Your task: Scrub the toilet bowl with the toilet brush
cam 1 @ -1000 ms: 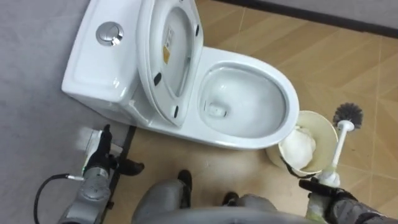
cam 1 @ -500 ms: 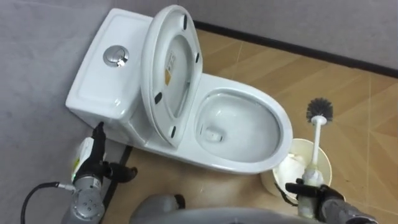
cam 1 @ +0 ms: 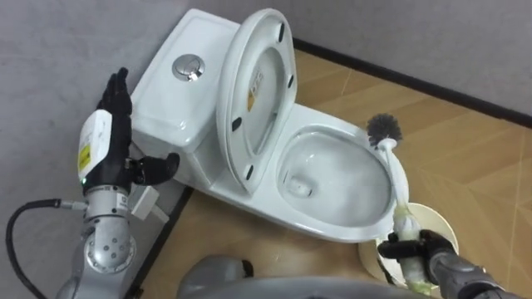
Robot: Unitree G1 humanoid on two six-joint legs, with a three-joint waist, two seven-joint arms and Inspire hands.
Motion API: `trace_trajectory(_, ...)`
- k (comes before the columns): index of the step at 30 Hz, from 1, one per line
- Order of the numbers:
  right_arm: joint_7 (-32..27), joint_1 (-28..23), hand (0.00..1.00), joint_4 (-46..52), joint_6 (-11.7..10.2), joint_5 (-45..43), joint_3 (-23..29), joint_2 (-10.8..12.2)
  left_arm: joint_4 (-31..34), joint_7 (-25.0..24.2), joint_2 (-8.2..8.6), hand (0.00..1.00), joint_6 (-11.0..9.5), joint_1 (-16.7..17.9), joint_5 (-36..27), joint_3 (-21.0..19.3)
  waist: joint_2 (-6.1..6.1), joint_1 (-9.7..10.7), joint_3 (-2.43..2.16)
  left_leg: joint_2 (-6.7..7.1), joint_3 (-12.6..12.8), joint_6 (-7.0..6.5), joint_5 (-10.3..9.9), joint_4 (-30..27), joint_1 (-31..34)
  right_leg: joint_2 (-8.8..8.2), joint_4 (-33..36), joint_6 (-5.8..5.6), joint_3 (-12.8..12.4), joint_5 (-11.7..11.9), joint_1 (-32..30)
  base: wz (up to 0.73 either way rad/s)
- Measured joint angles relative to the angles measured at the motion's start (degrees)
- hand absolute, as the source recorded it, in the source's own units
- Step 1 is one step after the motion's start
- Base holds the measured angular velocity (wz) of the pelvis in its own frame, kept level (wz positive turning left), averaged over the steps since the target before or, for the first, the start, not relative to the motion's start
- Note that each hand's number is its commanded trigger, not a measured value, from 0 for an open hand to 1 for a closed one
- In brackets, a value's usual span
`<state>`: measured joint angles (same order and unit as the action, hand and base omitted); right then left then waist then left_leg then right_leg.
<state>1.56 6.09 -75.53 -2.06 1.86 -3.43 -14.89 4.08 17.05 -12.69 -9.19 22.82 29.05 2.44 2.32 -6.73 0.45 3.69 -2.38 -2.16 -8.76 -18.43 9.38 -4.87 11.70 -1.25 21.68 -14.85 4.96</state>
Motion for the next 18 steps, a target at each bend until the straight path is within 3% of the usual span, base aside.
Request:
trace_trajectory(5,-0.1,0.82,1.0,-0.03,-0.03,-3.71,-0.39,-0.04,0.51,-1.16,-0.09,0.0,-0.18,0.1,-0.23,0.86,0.23,-0.15,0.0,0.14,-1.52,0.02,-0.01,-0.31,0.24,0.03,0.0,0.0,0.54,0.0,0.51,0.18)
trace_trajectory(9,0.03,1.83,1.0,-0.42,0.02,-6.5,-1.55,-0.75,0.5,-2.96,-1.98,0.0,-0.19,0.2,-0.32,2.43,0.37,-0.49,0.08,0.27,-2.18,0.05,-0.03,-0.6,0.57,0.02,-0.01,-0.01,1.35,-0.01,0.64,0.11)
trace_trajectory(18,0.46,2.26,1.0,-0.41,0.22,-9.24,-2.18,-1.27,-2.0,-6.87,-3.51,0.0,0.58,0.5,-0.01,4.96,0.28,-0.98,0.22,0.17,-2.53,0.03,-0.04,-1.82,1.02,0.0,0.14,0.08,1.7,-0.08,0.6,0.0)
